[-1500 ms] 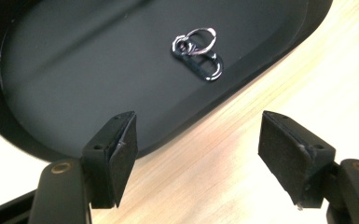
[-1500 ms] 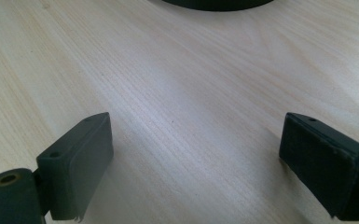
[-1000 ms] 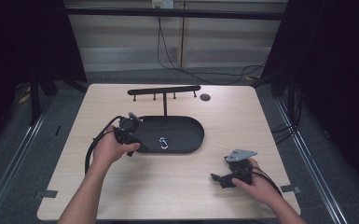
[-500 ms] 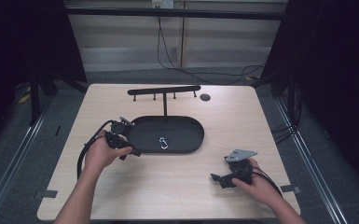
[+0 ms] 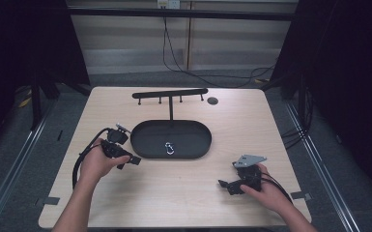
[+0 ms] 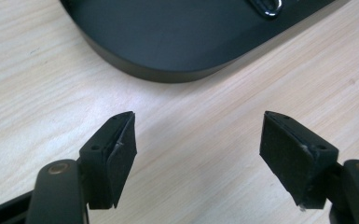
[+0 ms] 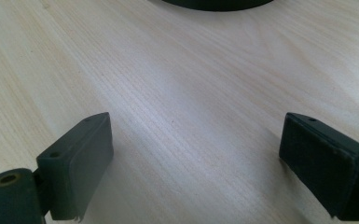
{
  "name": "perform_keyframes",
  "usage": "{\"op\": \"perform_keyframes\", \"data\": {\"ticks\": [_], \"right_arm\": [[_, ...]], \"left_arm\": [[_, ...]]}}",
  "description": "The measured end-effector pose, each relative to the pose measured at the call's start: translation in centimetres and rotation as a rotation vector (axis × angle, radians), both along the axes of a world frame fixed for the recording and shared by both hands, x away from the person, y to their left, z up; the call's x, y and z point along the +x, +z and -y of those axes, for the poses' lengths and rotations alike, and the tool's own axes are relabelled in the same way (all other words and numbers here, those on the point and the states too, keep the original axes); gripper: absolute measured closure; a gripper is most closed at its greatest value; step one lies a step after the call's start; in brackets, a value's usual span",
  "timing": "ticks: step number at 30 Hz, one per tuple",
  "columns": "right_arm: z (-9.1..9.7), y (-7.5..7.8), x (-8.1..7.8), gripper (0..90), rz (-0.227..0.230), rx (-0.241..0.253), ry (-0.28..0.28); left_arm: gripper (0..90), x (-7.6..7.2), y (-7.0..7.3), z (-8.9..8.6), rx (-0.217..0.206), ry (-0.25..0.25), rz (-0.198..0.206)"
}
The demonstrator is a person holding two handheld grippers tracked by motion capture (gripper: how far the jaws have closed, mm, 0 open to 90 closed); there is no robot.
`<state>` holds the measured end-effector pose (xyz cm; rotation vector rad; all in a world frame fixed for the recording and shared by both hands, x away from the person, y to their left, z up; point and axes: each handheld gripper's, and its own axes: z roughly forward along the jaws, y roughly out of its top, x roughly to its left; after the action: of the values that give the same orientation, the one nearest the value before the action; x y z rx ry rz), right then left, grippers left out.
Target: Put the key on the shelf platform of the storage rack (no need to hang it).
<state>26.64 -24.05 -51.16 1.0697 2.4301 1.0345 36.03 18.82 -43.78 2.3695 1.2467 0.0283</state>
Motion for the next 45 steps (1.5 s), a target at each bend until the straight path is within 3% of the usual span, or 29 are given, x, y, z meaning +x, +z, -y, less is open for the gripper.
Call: {"op": "perform_keyframes", "data": {"ticks": [21,29,34,45], "right_arm": [[0.0,0.0,0.0,9.4,0.001,0.000,0.000],[0.0,0.0,0.0,9.4,0.001,0.000,0.000],[0.0,0.0,0.0,9.4,0.000,0.000,0.000],[0.0,0.0,0.0,9.4,0.000,0.000,0.000]], "left_arm": [[19.6,-1.3,-1.3,-1.8,-0.026,0.009,-0.001],[17.9,-1.8,-1.8,-2.5,-0.019,0.000,0.020],[17.9,-2.0,-2.3,-3.0,-0.018,0.003,0.010],[17.3,-2.8,-3.1,-3.9,0.015,-0.030,0.075]]}}
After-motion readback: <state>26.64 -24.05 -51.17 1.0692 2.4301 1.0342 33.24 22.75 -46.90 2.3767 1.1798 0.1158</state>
